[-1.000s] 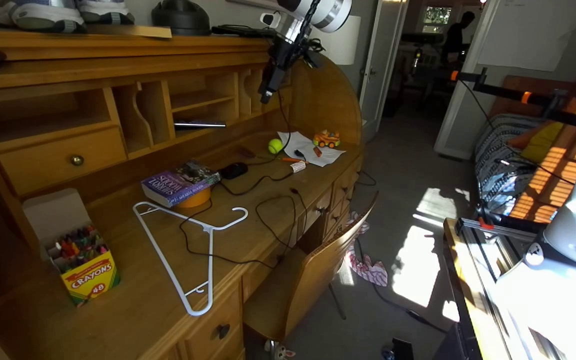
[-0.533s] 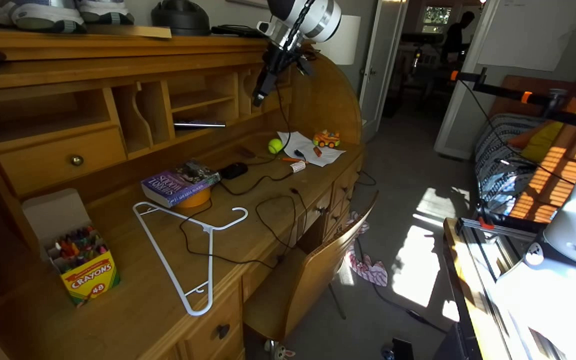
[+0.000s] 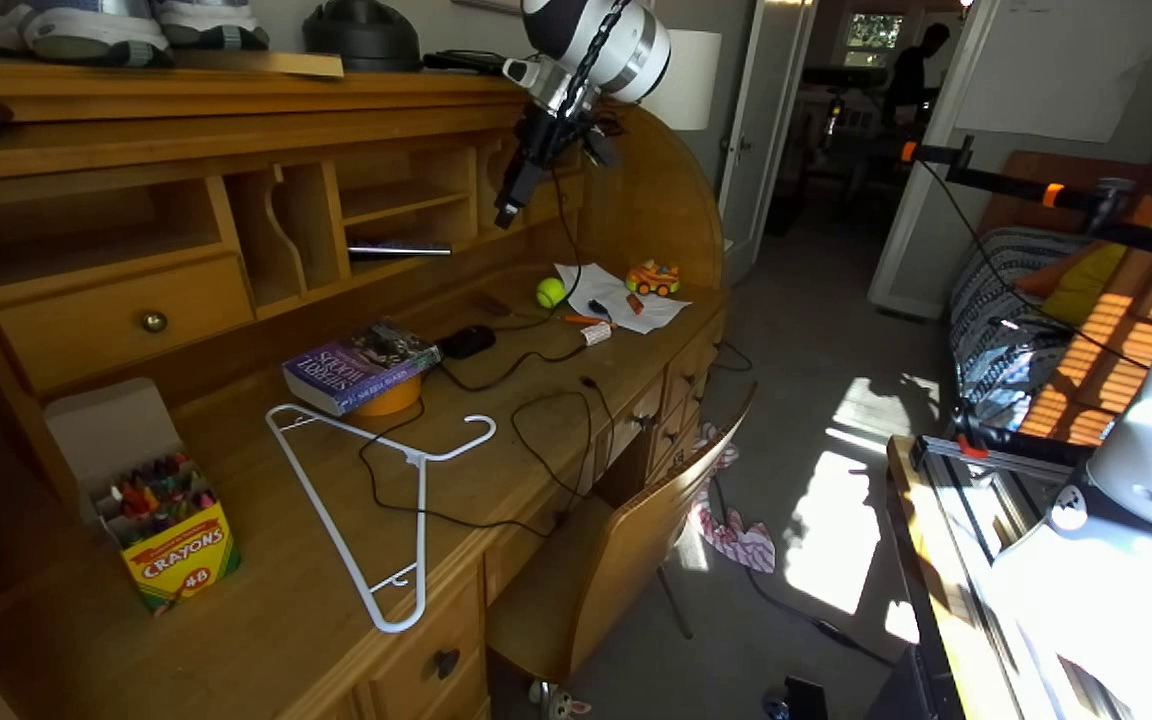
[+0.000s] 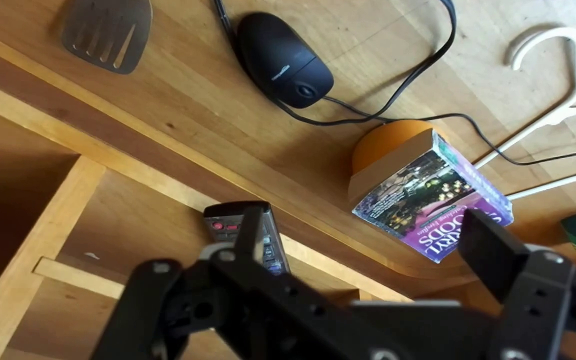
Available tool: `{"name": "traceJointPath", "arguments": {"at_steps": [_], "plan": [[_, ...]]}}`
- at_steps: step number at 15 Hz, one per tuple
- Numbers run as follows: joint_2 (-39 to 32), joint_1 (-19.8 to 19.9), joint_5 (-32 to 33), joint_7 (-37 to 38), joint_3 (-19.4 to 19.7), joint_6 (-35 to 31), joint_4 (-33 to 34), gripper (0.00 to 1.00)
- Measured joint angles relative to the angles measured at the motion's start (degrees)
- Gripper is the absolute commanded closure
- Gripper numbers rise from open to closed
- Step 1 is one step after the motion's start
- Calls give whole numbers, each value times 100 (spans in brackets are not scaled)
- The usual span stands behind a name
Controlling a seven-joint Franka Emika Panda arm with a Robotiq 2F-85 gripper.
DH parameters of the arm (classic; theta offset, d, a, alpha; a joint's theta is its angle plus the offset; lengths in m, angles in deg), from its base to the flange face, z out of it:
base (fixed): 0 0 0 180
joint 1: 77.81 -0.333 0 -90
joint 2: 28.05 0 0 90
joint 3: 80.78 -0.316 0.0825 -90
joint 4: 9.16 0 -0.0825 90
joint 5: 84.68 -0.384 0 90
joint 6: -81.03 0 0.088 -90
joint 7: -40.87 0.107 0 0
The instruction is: Put the remote on top of the book
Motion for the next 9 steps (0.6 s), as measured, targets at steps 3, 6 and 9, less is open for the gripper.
{"name": "traceJointPath", "arguments": {"at_steps": [3,6,9], "plan": [[-249,31,-152,7,-228,-504,-8,0],[-484,166,-501,-3,-549,-1146,4,0],[-684,377,-892,-48,-876,-1547,119,0]]}}
